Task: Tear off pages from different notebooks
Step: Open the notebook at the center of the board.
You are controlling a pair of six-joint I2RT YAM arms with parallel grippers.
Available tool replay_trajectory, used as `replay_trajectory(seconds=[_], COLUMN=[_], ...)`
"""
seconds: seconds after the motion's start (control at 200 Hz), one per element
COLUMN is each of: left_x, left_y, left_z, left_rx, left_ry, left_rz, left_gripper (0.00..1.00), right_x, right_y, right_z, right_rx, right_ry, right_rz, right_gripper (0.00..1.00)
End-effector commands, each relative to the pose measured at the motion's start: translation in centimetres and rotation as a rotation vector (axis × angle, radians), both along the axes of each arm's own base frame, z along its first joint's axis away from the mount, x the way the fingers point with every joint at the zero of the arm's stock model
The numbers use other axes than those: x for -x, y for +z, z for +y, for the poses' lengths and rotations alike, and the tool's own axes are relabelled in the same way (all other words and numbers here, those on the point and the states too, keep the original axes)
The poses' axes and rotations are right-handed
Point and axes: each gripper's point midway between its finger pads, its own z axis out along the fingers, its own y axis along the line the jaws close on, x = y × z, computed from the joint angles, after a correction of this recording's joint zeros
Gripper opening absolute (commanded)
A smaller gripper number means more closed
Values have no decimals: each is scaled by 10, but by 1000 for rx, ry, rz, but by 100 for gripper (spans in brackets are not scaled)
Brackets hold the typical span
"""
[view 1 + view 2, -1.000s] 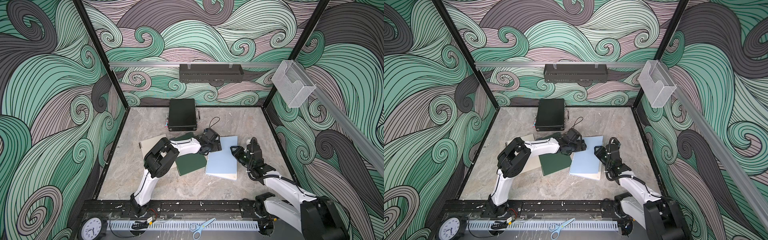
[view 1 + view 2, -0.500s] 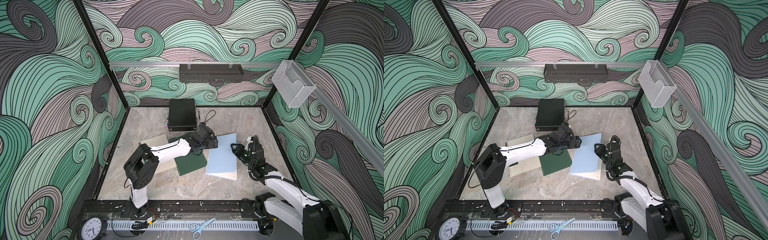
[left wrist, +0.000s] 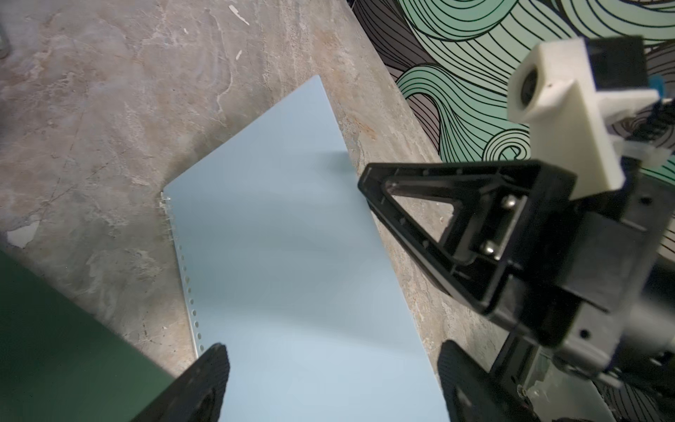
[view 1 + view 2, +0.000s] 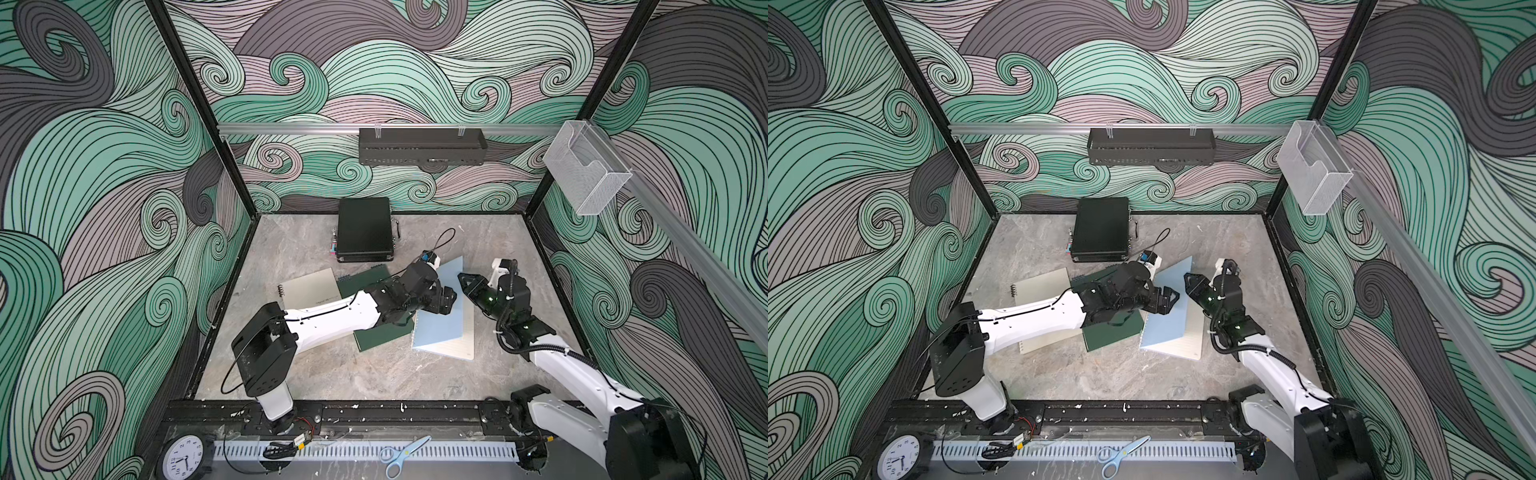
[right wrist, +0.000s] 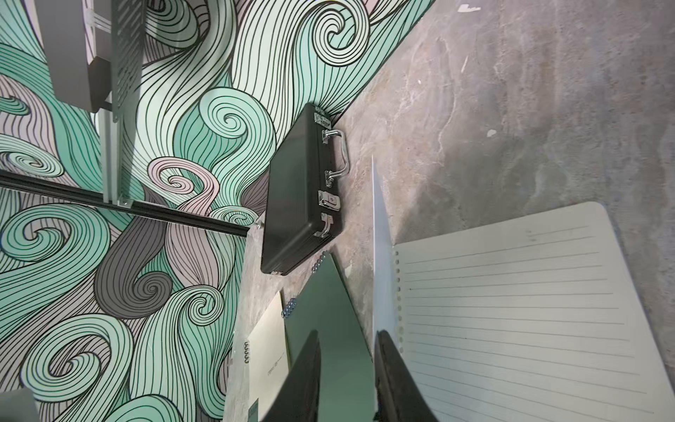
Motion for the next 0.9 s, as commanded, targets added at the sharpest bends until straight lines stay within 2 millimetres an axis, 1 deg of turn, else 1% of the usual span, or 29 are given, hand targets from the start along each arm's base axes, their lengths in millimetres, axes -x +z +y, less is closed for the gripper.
replay_trajectory(seconds=[0.0,0.12,0.3,0.39,0.485,0.61,0.695,0.835,0.896], left_x=[1,-2,-7,-12,-16,-16,-17,-22,-24], left_y=[7,12,5,6,2,-4,-2,-3,-7], left_z=[-10,-9,-9,-7,-5,-5,-5,-1,3], left_rx=[11,7,-34,-54,-88,-104,-98,-121,-138], left_ry=[-45,-35,-19,7,26,26,28,46,68], left_rz=[-27,-35,-31,-37,-35,-25,-30,-38,-33], left_gripper=[88,87,88,88,88,88,87,88,85], right_x=[-7,-13,-20,-23,-24,-24,-24,-26,-25], right_y=[15,15,8,13,17,22,27,32,33], right_z=[12,23,39,45,49,59,66,67,68], right_rx=[-23,-26,-64,-71,-71,-84,-86,-87,-95], right_ry=[28,60,102,118,130,153,172,170,170], right_rz=[-41,-27,-19,-24,-38,-54,-59,-69,-76], right_gripper=[27,25,22,21,22,25,28,28,28])
